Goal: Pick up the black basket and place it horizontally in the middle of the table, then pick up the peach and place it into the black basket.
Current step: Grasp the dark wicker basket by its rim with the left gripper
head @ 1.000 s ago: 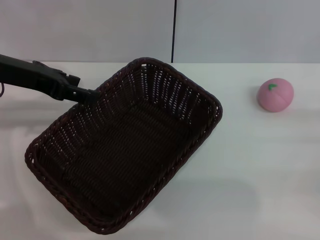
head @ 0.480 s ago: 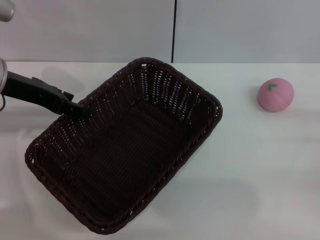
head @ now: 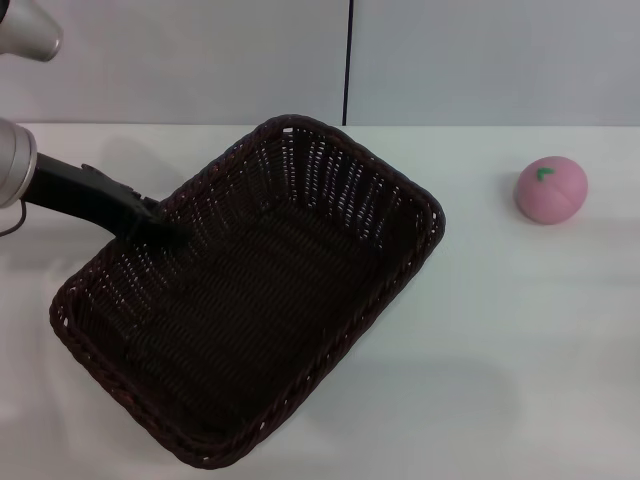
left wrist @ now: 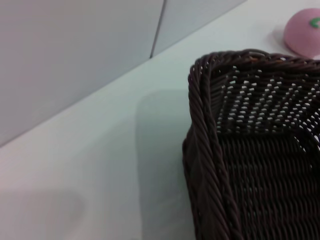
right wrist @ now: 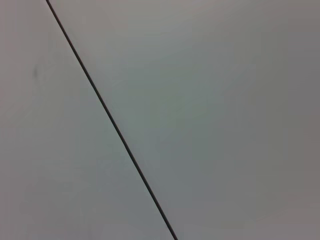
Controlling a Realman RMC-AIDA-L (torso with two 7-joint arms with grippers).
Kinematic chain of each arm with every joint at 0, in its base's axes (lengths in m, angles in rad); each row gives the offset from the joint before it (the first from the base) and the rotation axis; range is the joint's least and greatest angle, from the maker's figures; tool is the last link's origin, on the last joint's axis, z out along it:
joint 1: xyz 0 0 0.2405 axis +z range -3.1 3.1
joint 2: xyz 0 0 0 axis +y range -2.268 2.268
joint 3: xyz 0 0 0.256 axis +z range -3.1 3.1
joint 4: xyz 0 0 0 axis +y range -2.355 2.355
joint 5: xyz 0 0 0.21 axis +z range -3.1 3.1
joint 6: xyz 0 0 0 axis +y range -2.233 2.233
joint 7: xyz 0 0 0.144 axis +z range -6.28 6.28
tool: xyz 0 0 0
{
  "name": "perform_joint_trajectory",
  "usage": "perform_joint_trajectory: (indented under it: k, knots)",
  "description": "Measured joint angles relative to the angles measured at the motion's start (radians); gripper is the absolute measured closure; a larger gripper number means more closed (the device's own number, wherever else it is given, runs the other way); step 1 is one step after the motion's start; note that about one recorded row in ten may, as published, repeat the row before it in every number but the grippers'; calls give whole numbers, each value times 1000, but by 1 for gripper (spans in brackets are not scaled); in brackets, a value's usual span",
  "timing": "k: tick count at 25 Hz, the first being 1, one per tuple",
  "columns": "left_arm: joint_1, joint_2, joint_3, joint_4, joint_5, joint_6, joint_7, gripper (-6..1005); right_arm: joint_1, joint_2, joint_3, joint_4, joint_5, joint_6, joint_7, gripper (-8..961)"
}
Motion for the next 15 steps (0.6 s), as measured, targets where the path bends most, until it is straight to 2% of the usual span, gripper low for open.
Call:
perform_joint_trajectory:
  k: [5,15]
  knots:
    - [10,-3,10,15,-11,-25,16,407,0,0,0,4,0,10,0,358]
    - [10,-7,26,16,-21,-26,28,735,-2,0,12,12,0,11,0,363]
